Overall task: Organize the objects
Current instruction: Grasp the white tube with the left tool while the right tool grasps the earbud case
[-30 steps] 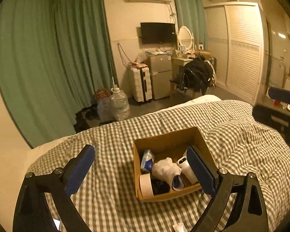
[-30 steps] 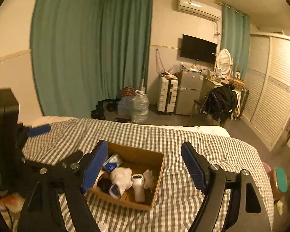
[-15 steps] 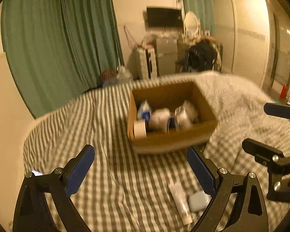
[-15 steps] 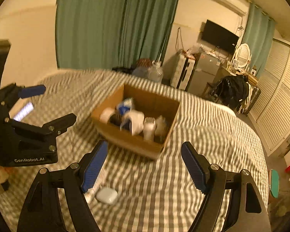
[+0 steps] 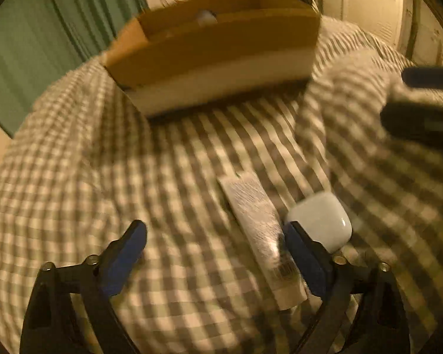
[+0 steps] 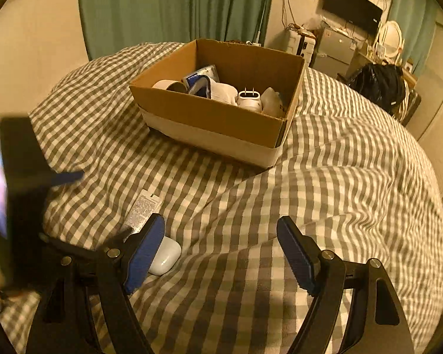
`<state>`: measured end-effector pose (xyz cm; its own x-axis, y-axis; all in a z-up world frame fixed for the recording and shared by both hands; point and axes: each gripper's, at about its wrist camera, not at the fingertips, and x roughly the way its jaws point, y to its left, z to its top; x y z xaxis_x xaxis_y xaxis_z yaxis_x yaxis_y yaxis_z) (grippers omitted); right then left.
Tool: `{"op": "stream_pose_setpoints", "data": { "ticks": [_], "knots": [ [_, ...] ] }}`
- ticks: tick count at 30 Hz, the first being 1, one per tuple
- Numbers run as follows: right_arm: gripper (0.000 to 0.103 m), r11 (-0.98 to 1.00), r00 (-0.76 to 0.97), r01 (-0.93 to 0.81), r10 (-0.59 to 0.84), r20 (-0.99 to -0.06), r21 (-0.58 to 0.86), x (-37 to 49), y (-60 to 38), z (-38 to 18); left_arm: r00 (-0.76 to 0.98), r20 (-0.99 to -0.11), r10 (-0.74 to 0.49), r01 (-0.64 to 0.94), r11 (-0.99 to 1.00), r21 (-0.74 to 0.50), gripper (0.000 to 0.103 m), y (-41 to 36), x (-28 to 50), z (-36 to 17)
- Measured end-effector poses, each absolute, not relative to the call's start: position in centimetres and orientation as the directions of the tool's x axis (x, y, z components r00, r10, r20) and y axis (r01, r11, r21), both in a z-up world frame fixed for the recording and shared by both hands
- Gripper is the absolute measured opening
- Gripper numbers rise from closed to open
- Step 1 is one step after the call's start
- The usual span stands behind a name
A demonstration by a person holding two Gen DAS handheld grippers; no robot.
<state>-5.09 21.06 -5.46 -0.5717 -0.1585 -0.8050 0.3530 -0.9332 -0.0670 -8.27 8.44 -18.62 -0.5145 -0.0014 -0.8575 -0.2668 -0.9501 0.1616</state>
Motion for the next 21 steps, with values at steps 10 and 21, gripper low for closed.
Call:
{"op": "stream_pose_setpoints", "data": {
  "ticks": [10,21],
  "knots": [
    [0.078,-0.929,-0.561,0.354,-0.116,-0.82,-0.11,-5.3,20.1,-5.9,-0.404,-0.9,0.163,-0.349,-0.937,-0.013,0.025,8.1,-7.9,-20.3],
    [0.078,-0.899,-0.503,0.39,-0.028,-0.864,-0.198,-5.4,16.7,-7.5,-0.508,-0.837,0.206,-0.282,-0.957,-0.064,0.02,2.4,-7.3,-16.0]
  ]
}}
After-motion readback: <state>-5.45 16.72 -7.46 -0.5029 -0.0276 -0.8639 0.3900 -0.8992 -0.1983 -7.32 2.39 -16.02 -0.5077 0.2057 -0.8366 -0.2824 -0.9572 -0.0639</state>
